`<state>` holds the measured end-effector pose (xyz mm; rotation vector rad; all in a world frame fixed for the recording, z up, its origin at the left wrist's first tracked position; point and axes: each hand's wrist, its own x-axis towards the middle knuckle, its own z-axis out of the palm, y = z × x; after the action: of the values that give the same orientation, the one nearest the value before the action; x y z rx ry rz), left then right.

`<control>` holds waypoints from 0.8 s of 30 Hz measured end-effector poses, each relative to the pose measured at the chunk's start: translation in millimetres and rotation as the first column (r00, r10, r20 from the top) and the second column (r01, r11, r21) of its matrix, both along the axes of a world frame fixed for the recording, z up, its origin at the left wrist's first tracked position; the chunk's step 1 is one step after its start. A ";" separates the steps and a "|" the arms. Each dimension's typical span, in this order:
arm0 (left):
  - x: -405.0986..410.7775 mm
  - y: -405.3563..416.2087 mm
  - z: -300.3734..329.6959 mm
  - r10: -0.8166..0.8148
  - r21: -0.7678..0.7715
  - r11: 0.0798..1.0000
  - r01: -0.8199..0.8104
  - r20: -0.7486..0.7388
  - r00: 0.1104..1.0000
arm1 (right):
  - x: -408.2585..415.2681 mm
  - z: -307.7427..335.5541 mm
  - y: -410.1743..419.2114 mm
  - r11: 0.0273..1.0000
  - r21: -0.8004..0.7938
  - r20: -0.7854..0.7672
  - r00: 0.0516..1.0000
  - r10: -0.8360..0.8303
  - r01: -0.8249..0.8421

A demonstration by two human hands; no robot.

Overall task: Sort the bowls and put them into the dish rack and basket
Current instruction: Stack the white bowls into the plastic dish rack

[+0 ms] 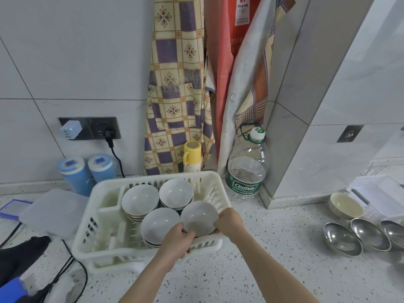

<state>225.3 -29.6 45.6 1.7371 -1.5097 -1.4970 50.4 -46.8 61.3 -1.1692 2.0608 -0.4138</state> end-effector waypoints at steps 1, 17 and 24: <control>0.2 0.0 0.6 -0.006 -0.001 1.000 0.006 -0.002 1.000 | 0.4 0.1 -0.4 1.000 0.002 -0.010 1.000 -0.003 0.003; 3.4 11.1 9.9 -0.025 0.055 0.998 0.029 -0.083 0.996 | 8.8 -0.9 11.1 0.998 -0.052 -0.238 0.971 0.033 -0.047; 5.4 37.2 19.0 -0.006 -0.017 1.000 0.005 -0.109 0.994 | 6.2 -3.8 40.7 0.927 -0.279 0.306 0.938 -0.160 0.249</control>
<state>230.7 7.6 64.7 1.6154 -1.4689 -1.5510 56.5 -6.1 57.5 -1.0020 1.9173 -0.9853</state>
